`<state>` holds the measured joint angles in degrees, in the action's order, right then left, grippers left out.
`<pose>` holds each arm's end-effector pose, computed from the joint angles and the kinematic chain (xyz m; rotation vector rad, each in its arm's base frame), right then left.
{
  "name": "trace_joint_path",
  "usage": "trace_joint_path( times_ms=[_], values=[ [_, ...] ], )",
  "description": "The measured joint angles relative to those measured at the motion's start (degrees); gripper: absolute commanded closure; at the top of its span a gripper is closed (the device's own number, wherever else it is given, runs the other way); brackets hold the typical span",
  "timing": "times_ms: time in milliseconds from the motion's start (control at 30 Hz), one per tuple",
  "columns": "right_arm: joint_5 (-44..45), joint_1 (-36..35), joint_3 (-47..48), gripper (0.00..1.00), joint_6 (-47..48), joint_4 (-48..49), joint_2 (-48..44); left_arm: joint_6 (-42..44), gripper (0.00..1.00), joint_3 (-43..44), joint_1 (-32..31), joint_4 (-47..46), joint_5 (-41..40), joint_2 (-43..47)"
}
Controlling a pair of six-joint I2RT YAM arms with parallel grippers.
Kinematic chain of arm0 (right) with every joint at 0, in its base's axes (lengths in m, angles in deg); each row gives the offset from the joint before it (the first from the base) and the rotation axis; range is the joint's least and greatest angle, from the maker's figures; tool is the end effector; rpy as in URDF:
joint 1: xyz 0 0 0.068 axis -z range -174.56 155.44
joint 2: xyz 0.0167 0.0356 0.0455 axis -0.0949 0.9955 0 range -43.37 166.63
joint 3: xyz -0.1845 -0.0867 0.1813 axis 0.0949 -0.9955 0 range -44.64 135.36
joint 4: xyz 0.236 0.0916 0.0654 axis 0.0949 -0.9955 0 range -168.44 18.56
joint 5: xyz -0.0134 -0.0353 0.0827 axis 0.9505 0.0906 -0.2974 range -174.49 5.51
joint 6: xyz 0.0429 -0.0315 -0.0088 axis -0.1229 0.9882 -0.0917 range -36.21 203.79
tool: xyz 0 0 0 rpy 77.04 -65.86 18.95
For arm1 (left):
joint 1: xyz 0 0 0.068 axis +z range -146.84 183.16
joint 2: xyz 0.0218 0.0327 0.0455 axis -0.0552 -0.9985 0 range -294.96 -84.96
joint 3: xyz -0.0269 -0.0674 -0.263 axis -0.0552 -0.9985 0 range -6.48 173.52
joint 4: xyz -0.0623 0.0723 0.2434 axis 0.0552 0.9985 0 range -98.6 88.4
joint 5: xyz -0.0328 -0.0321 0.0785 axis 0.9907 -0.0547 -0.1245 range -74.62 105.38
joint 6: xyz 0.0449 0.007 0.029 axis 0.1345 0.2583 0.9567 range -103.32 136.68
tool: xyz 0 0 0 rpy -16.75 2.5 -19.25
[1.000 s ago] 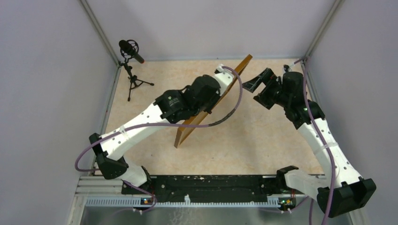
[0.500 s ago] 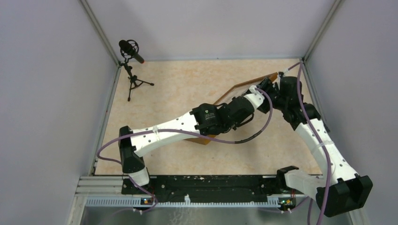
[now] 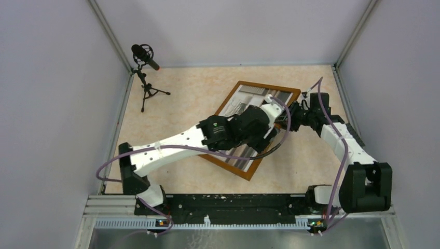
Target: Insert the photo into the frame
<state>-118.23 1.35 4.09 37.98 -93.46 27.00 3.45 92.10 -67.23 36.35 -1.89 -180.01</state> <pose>0.2541 0.0380 0.2560 0.5685 2.3753 1.1031 0.1324 -0.3403 0.3801 0.9557 2.0820 -0.4291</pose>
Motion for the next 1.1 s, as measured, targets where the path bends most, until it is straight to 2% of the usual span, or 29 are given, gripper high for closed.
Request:
trace_joint_path(
  times_ms=[133,267,467,700,1033,1100],
  values=[
    [-6.14,0.55,0.17,1.00,5.33,0.46,6.43,-0.11,0.16,-4.50,2.32,-0.37,-1.73,8.85],
    [-12.76,0.42,1.68,1.00,10.25,1.07,12.81,-0.11,0.15,-10.14,7.43,-1.97,-3.15,18.53],
    [-17.00,-2.91,5.55,1.00,15.65,-0.37,21.79,1.40,0.12,-18.80,14.05,-4.85,-4.90,28.65],
    [-16.20,-7.43,25.83,1.00,26.05,-12.44,36.87,4.26,0.11,-25.29,16.37,-9.62,-8.39,32.76],
    [-6.54,-12.37,50.84,1.00,44.52,-33.05,54.29,10.47,0.12,-41.70,18.01,-25.88,-18.60,44.46],
    [-6.36,-13.62,55.87,0.71,46.69,-35.43,57.20,11.10,0.13,-43.91,18.75,-28.72,-19.96,46.53]
  ],
)
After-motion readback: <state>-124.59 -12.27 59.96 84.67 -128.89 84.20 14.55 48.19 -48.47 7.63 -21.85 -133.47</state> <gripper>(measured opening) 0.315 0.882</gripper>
